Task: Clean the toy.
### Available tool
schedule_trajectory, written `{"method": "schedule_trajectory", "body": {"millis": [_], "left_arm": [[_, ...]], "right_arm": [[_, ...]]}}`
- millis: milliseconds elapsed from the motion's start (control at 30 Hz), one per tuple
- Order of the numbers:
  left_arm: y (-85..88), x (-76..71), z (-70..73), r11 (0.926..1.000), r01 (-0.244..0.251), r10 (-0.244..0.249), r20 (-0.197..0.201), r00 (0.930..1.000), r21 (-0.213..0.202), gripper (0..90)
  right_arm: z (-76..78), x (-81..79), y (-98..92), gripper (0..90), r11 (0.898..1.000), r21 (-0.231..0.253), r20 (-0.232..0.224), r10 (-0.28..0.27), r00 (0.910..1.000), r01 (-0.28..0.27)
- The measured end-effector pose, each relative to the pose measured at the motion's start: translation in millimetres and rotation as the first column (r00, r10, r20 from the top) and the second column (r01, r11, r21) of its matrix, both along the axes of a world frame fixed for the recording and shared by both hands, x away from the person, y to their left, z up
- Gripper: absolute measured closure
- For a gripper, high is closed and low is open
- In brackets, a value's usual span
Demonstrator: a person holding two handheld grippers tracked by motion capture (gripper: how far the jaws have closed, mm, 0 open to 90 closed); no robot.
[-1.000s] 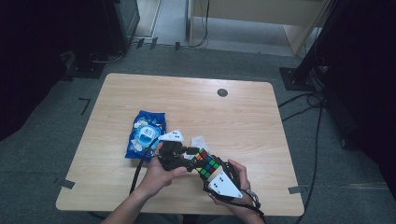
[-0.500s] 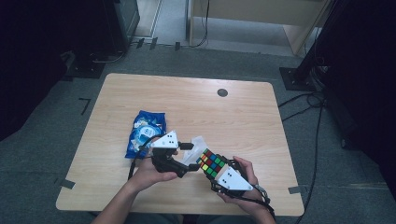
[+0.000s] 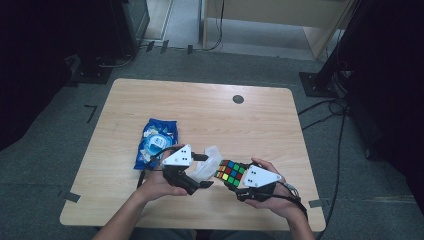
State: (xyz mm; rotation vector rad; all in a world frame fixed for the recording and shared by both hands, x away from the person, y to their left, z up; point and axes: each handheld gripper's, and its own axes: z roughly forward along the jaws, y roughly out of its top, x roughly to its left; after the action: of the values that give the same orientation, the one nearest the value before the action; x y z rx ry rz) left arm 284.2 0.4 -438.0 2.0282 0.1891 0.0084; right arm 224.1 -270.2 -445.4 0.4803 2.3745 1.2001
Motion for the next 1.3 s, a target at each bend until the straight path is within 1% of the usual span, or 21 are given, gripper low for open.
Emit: {"method": "schedule_trajectory", "body": {"millis": [133, 167, 233, 267, 333, 433, 533, 600, 667, 700, 733, 767, 867, 967, 1100, 1133, 1167, 1233, 1300], "left_arm": [[-5.5, 1.0, -4.7, 0.999, 0.011, -0.012, 0.033, 0.9994, 0.043, 15.5], [-7.5, 1.2, -5.5, 0.9982, 0.014, -0.016, 0.04, 0.999, 0.058, 15.5], [-11.8, 0.2, -7.1, 0.9958, 0.019, -0.026, 0.07, 0.9972, 0.089, 15.5], [-13.6, 0.0, -7.4, 0.9945, 0.023, -0.031, 0.082, 0.9962, 0.102, 15.6], [-17.0, -0.4, -7.5, 0.9931, 0.04, -0.051, 0.093, 0.9944, 0.11, 15.6], [-21.0, -1.3, -7.8, 0.9903, 0.061, -0.075, 0.106, 0.9915, 0.125, 15.7], [-23.9, -2.3, -8.1, 0.9886, 0.076, -0.092, 0.123, 0.9881, 0.13, 17.1], [-24.0, -2.8, -7.4, 0.9896, 0.082, -0.097, 0.13, 0.9867, 0.118, 20.2], [-23.9, -2.4, -6.8, 0.9899, 0.09, -0.104, 0.13, 0.986, 0.11, 22.4], [-23.8, -2.0, -6.5, 0.9889, 0.098, -0.112, 0.131, 0.985, 0.112, 24.0], [-24.2, -2.4, -6.6, 0.9878, 0.106, -0.121, 0.13, 0.9841, 0.114, 24.4], [-24.9, -2.9, -6.9, 0.9863, 0.111, -0.128, 0.139, 0.982, 0.121, 25.0], [-27.9, -5.2, -9.0, 0.9832, 0.116, -0.138, 0.154, 0.9784, 0.14, 28.5], [-29.5, -5.7, -10.1, 0.9823, 0.116, -0.14, 0.167, 0.9758, 0.147, 29.6], [-28.5, -5.1, -9.4, 0.9825, 0.115, -0.139, 0.165, 0.9765, 0.147, 30.9], [-27.5, -4.8, -9.3, 0.9837, 0.113, -0.135, 0.163, 0.9774, 0.14, 33.2], [-26.7, -4.0, -8.7, 0.984, 0.117, -0.137, 0.154, 0.9784, 0.134, 33.3], [-26.1, -3.9, -8.2, 0.984, 0.119, -0.139, 0.153, 0.9784, 0.132, 33.4], [-25.6, -4.3, -7.9, 0.9842, 0.12, -0.139, 0.152, 0.9785, 0.13, 33.5]], "right_arm": [[4.6, 9.1, -0.1, 34.9, 0.998, 0.013, -0.04, 0.054, 0.9977, -0.054], [5.4, 10.8, -0.2, 34.9, 0.997, 0.018, -0.052, 0.07, 0.9962, -0.069], [6.6, 13.5, -1.0, 34.9, 0.995, 0.03, -0.083, 0.101, 0.9914, -0.099], [6.9, 14.8, -1.4, 34.8, 0.993, 0.034, -0.089, 0.116, 0.9892, -0.114], [7.1, 16.1, -1.5, 34.8, 0.99, 0.033, -0.106, 0.141, 0.9843, -0.138], [6.5, 17.2, -1.4, 34.8, 0.989, 0.027, -0.119, 0.148, 0.9818, -0.146], [6.0, 18.2, -1.6, 34.8, 0.988, 0.027, -0.121, 0.154, 0.9807, -0.152], [5.6, 18.7, -1.5, 34.8, 0.986, 0.026, -0.124, 0.167, 0.9781, -0.165], [5.1, 18.4, -0.8, 34.8, 0.982, 0.019, -0.135, 0.187, 0.9731, -0.186], [4.9, 17.7, -0.1, 34.8, 0.98, 0.012, -0.136, 0.198, 0.9708, -0.198], [5.0, 17.5, 0.6, 34.9, 0.979, 0.005, -0.133, 0.201, 0.9704, -0.203], [5.2, 17.2, 1.0, 34.9, 0.978, 0.003, -0.137, 0.206, 0.9688, -0.208], [6.2, 17.8, 0.9, 34.8, 0.976, 0.014, -0.137, 0.217, 0.9665, -0.217], [6.2, 18.4, 1.0, 34.8, 0.976, 0.015, -0.146, 0.217, 0.9653, -0.217], [5.2, 20.5, 0.0, 34.5, 0.977, 0.029, -0.159, 0.214, 0.9638, -0.212], [5.1, 20.6, -0.3, 34.5, 0.978, 0.03, -0.158, 0.21, 0.9647, -0.208], [5.2, 21.3, -1.3, 34.4, 0.978, 0.033, -0.157, 0.208, 0.9655, -0.205], [5.5, 22.1, -1.6, 34.4, 0.977, 0.046, -0.166, 0.211, 0.9633, -0.206], [5.7, 22.1, -1.0, 34.4, 0.977, 0.043, -0.167, 0.214, 0.9623, -0.21]]}}
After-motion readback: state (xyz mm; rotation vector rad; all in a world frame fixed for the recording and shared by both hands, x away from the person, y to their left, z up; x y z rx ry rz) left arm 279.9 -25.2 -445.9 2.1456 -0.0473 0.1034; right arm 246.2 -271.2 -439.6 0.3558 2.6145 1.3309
